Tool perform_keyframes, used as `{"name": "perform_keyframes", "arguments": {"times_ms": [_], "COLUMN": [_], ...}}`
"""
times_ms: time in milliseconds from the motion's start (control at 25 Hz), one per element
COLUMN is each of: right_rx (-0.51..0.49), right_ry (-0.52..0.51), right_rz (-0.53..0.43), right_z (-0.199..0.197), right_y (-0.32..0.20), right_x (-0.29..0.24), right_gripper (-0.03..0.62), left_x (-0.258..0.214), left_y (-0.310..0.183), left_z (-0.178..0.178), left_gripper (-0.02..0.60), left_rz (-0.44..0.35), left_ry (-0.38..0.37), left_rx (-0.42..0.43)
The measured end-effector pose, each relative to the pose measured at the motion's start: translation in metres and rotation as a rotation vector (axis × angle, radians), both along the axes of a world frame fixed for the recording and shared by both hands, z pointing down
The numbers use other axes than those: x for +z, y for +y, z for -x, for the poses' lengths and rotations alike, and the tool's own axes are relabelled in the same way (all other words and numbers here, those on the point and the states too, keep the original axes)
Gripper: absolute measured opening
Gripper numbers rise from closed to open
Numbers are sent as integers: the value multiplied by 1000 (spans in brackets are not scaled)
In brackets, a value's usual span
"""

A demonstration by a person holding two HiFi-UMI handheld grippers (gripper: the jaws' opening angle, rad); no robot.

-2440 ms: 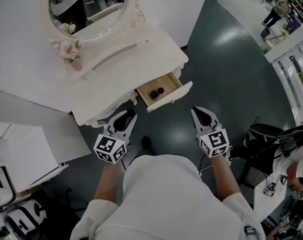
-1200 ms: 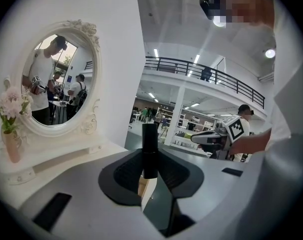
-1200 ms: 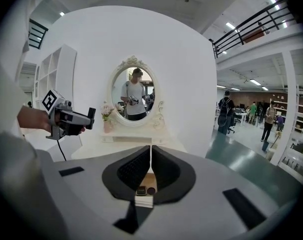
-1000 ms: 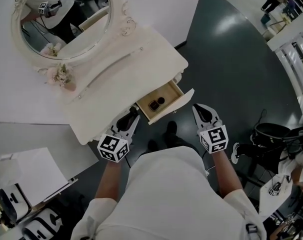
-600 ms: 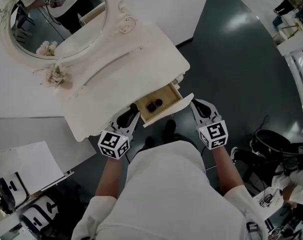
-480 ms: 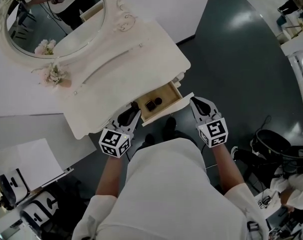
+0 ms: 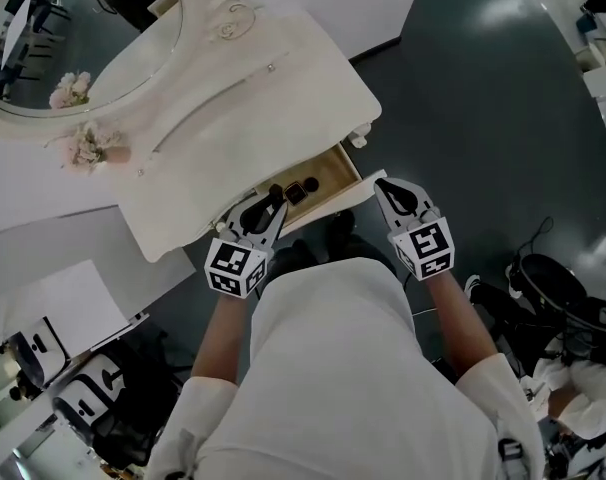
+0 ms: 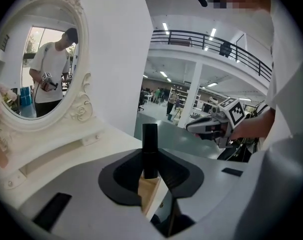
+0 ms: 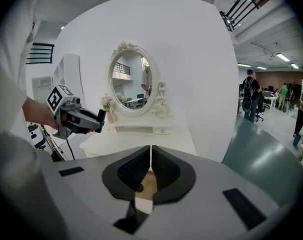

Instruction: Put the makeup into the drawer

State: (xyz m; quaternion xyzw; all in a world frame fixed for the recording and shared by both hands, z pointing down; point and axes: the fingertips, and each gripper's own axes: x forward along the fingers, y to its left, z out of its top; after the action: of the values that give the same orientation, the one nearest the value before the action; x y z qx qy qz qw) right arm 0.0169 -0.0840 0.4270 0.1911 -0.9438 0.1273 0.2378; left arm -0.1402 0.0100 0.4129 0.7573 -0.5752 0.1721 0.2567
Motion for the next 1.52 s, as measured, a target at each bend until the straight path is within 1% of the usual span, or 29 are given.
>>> {"name": "perform_keyframes", "arguments": {"times_ms": [160,400,560,720,1000,1360,1520], "right_rx": [-11,-3,39,99,164,227,253], "right_ry": [25,34,37,37,64,58,67], "right_rz": [12,55,69,127,194,245,264], "right_z": [-3,2,3,0,-9,-10,-14], "right_y": [-4,-6,-11,-9,1,14,16], "right_x": [17,41,53,63,93,123,138], "right_gripper": [31,31,31,31,31,31,31], "left_x": [19,52,79,109,165,249,279], "left_y": [-10,-24,-33,-36,-44,-36,-34], "left_z": [-6,-17,-24,-32,-46,-60,-63], "left_gripper": [101,101,101,101,101,101,101], "left_rz": [45,101,138,182,259,380,444], "left_ry": [-37,-46,-52,-58,-116,-148,-154], "left_rx": [30,93,149,234,373,462,482]}}
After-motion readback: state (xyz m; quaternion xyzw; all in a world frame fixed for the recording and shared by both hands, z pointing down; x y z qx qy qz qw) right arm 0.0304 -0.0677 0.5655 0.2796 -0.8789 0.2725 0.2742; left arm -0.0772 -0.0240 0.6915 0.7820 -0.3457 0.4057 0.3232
